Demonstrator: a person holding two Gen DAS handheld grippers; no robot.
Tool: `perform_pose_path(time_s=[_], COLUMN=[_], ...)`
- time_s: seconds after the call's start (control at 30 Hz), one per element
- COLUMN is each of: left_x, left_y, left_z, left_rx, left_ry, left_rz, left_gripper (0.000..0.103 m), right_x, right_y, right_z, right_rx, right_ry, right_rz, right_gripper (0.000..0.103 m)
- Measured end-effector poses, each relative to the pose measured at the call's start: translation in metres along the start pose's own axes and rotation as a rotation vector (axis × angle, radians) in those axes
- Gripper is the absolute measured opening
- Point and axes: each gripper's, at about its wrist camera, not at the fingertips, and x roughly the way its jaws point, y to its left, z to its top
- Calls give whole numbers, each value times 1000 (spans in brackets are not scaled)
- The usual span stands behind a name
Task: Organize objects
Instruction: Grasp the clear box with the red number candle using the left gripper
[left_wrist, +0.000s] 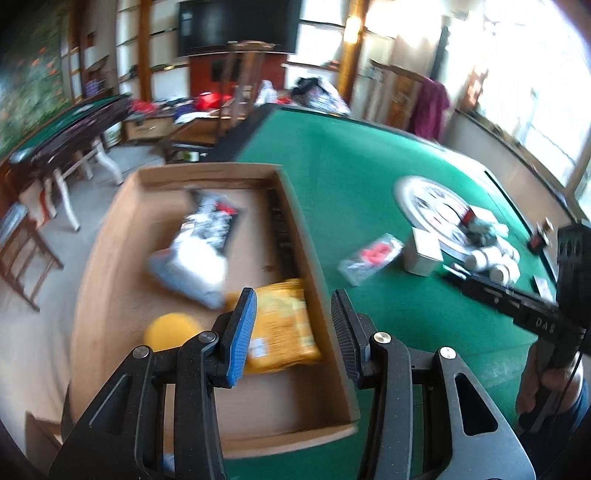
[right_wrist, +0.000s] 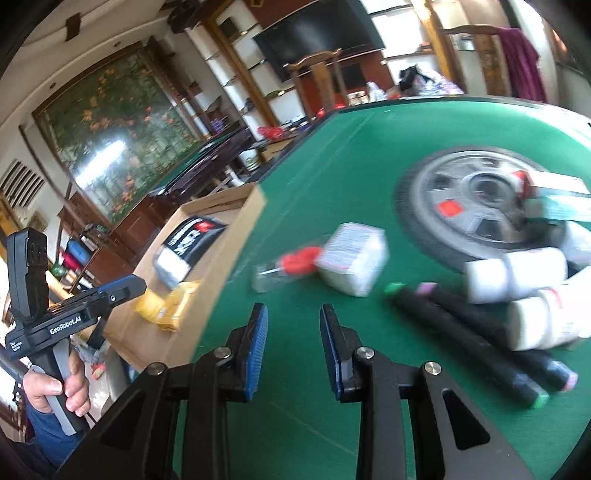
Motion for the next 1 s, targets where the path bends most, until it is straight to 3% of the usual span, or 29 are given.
perform_pose_path(time_s=[0.3,0.47,0.57,0.67,0.93,1.0], left_x=[79,109,123,134,154,156], left_y=[-80,-91,-99,-102,-99,-92], left_z=[29,40,45,50,62,62], left_rx=[361,458,512,542,513,431], left_ry=[179,288,316,319,365,375], left_rz=[-48,-88,-29,36,-27,-66], left_gripper=[42,42,42,42,47,46], right_x=[-24,-24,-22,-22,-19,-19], right_y=[-30,-33,-33,-34,-35,-37], right_z=[5,6,5,4,3,2], right_rx=[107,135,144,144,152,156], right_ry=[-70,-62,-51,-50,-43,-43], right_rz=[23,55,69,65,59,54], right_gripper=[29,29,29,29,29,29])
